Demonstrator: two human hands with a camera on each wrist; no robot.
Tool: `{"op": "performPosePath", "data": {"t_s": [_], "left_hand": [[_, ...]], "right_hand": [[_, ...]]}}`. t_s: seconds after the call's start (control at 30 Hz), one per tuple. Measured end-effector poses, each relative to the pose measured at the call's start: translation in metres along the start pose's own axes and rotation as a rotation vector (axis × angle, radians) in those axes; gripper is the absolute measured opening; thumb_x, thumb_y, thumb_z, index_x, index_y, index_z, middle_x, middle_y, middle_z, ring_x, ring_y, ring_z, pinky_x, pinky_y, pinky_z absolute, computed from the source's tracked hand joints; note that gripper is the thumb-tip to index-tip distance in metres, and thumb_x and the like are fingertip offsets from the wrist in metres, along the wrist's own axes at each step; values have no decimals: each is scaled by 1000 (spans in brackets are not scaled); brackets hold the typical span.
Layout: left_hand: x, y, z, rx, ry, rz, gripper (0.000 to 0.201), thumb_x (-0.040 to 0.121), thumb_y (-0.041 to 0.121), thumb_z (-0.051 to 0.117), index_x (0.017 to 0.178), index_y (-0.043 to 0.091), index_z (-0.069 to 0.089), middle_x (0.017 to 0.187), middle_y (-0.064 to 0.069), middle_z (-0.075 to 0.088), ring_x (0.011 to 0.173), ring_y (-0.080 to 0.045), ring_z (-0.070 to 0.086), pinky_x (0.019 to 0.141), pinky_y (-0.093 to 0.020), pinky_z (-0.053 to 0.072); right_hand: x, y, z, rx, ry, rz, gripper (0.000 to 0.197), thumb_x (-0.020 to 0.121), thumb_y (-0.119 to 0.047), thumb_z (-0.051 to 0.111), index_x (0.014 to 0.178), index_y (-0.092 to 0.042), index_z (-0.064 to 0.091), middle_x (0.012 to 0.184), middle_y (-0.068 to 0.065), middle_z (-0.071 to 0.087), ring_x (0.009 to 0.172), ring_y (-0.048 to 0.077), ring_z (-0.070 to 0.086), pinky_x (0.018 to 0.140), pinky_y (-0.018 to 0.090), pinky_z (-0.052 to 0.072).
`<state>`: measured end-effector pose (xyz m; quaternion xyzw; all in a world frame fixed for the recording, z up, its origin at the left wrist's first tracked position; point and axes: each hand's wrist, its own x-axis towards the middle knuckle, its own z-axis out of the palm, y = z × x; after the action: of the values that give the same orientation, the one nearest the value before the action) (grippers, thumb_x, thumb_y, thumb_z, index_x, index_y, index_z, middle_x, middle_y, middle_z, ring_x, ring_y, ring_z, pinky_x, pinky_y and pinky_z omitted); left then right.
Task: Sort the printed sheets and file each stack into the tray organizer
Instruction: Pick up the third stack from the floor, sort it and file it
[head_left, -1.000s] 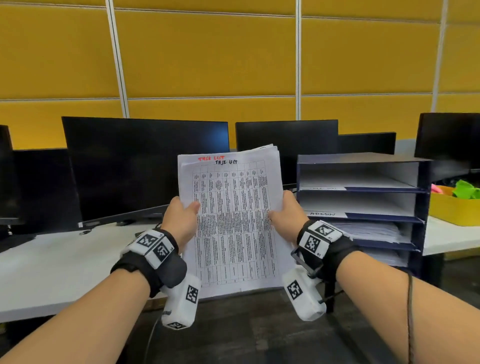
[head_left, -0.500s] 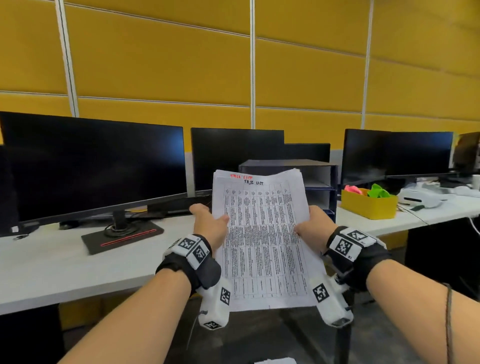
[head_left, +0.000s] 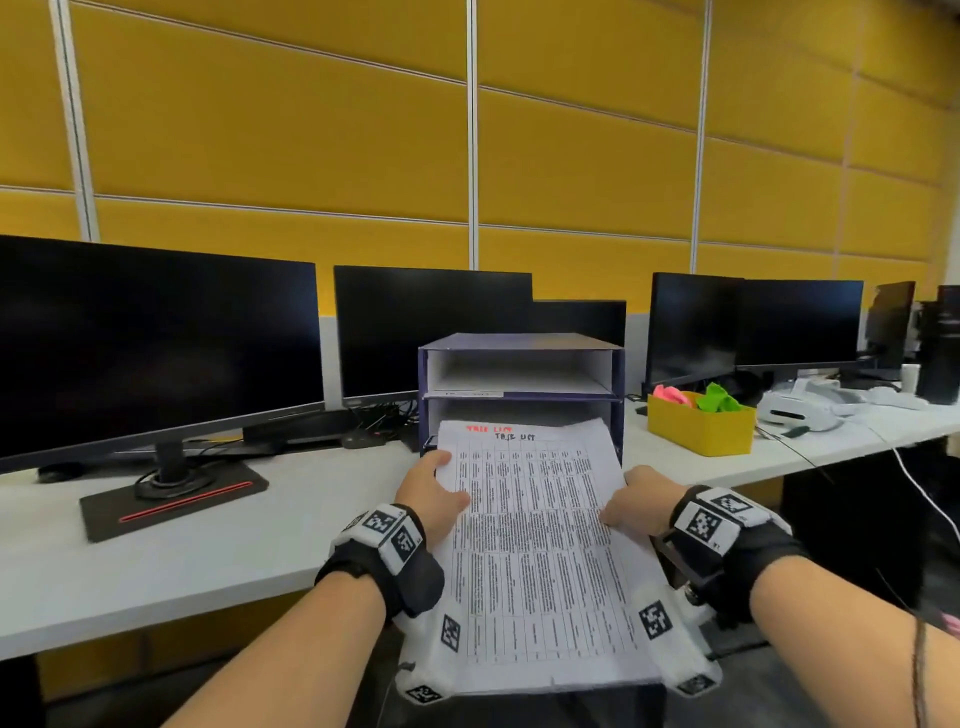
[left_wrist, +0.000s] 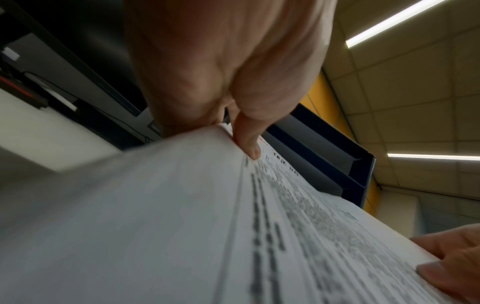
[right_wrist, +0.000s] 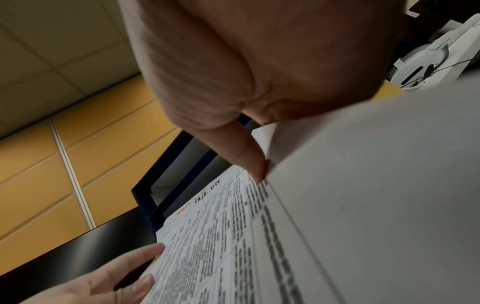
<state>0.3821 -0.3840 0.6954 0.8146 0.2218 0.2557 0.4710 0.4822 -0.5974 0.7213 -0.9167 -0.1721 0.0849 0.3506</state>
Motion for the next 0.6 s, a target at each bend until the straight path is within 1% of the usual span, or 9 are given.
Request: {"op": "performPosePath", "data": {"t_s": [0.07,0.13,0.23,0.27,0.33,0.47,0.53,0.6], "left_hand": [[2,-4,3,3,-15,-17,60,88,3,63,142,13,40,133,-8,55,114,-24,58,95,-32,50],[2,-7,4,-2,-1,-19,60,88,3,63,142,13,40,134,-8,55,114,-24,58,96,-33,50],[3,-7,1,-43,8,-23,60,88,1,64,142,14,40,133,-8,57,113,-25,60,97,-38,51],[3,-6,-1,-59,8,-19,60,88,0,63,142,14,41,132,-9,57,112,-26,61,97,-39,51],[4,-2,-4,-104,18,3,58,88,-2,63,140,15,44,129,-10,59,109,-26,62,95,-40,53],[0,8,-18,-164,5,101,52,89,-3,61,135,18,47,123,-11,60,105,-24,64,88,-36,55],[-4,15,-26,-203,-5,123,51,90,-2,60,133,22,48,121,-9,62,105,-25,65,90,-43,56],[-6,20,-32,-225,4,126,52,90,-1,60,134,23,48,121,-8,63,106,-26,65,91,-46,55]], "right_hand": [[5,3,0,-2,-14,-1,39,82,-8,62,118,7,57,120,24,60,114,36,57,84,33,48],[9,7,4,0,-15,-7,39,82,-8,62,118,7,57,119,24,60,113,37,57,87,35,48],[13,9,9,52,-10,-23,38,81,-8,63,117,5,58,115,24,62,109,39,59,88,38,50],[13,8,9,85,-6,-30,38,80,-7,64,116,3,58,112,22,63,104,38,61,88,39,52],[13,8,8,184,-20,-36,41,77,-5,67,116,-2,54,111,17,63,100,32,63,89,42,54],[8,11,1,344,-81,-101,55,68,-5,72,119,-8,50,118,12,62,106,29,62,92,48,52],[-4,6,-4,405,-86,-136,53,74,2,68,123,-7,49,120,11,62,108,29,61,94,49,50],[-13,-3,-9,443,-83,-147,47,80,8,63,123,-3,50,120,11,62,110,28,60,94,45,50]]}}
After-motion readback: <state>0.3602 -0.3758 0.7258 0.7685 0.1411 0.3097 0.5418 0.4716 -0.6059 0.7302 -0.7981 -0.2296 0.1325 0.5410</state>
